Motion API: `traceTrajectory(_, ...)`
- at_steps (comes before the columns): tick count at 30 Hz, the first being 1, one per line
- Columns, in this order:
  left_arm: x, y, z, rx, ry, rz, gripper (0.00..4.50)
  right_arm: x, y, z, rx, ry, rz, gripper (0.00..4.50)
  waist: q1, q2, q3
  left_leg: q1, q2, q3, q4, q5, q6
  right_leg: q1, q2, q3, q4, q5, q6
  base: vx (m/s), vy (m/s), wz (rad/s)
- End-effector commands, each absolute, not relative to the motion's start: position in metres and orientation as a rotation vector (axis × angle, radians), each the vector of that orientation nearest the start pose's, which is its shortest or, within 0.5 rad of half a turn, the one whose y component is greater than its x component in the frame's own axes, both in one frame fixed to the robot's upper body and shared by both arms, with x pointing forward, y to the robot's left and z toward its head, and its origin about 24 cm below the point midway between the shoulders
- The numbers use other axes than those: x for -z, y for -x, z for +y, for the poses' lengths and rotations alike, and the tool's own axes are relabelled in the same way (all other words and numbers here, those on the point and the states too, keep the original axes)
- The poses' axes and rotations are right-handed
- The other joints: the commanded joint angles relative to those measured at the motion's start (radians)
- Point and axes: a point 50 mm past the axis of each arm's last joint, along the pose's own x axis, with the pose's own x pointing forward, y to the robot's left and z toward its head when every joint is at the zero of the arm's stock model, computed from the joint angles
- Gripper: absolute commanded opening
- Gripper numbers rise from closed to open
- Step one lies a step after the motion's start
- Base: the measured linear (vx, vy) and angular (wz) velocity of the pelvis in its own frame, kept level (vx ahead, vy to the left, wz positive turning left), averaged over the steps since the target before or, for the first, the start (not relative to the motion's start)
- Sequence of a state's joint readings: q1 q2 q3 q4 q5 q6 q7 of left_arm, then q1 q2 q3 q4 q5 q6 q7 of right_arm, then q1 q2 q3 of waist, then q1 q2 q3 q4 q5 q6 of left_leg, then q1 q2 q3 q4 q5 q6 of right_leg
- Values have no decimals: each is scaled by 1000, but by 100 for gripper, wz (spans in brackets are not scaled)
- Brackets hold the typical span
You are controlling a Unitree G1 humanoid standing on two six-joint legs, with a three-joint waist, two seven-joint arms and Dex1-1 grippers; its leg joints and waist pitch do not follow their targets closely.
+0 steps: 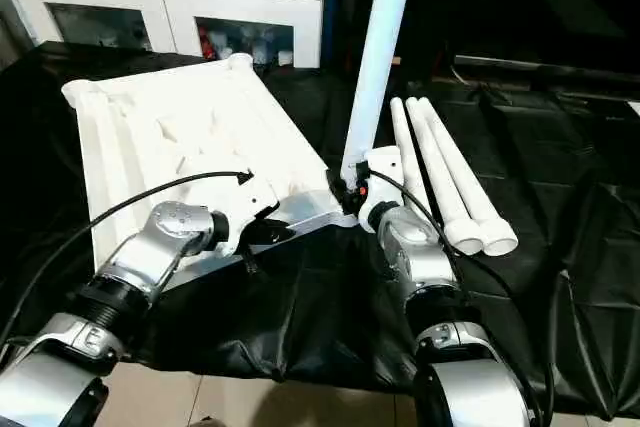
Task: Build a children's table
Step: Insert table leg to table base
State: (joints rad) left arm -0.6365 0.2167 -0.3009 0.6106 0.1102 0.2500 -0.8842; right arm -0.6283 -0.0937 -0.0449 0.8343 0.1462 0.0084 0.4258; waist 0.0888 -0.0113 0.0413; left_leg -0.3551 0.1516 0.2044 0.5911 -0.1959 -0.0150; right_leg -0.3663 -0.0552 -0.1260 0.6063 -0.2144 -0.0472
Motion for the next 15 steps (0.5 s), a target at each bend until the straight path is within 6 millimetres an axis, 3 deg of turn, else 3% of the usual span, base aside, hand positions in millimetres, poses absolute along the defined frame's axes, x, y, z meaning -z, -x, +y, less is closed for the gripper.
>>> traceTrajectory(1, -54, -327, 83, 1170, -444, 376, 0, -28, -342, -108, -612, -80, 265, 340, -3, 10, -42, 11, 114, -62, -80, -247, 11, 29, -151, 99, -103, -295, -144, 0, 0, 0)
traceTrajectory(7, -57, -324, 95, 1250, -449, 349, 0, -40, -339, -117, -758, -34, 225, 346, 2, 9, -43, 9, 113, -58, -75, -215, 32, 33, -150, 100, -97, -258, -151, 0, 0, 0)
traceTrajectory(12, -56, -318, 106, 1369, -447, 341, 0, -42, -332, -130, -871, 26, 232, 346, 8, 10, -53, -1, 114, -54, -67, -105, 75, 36, -142, 93, -71, -86, -173, 0, 0, 0)
traceTrajectory(15, -55, -317, 108, 1399, -433, 344, 0, -42, -328, -132, -921, 36, 239, 346, 10, 11, -54, -2, 117, -51, -63, -87, 93, 33, -143, 92, -64, -31, -190, 0, 0, 0)
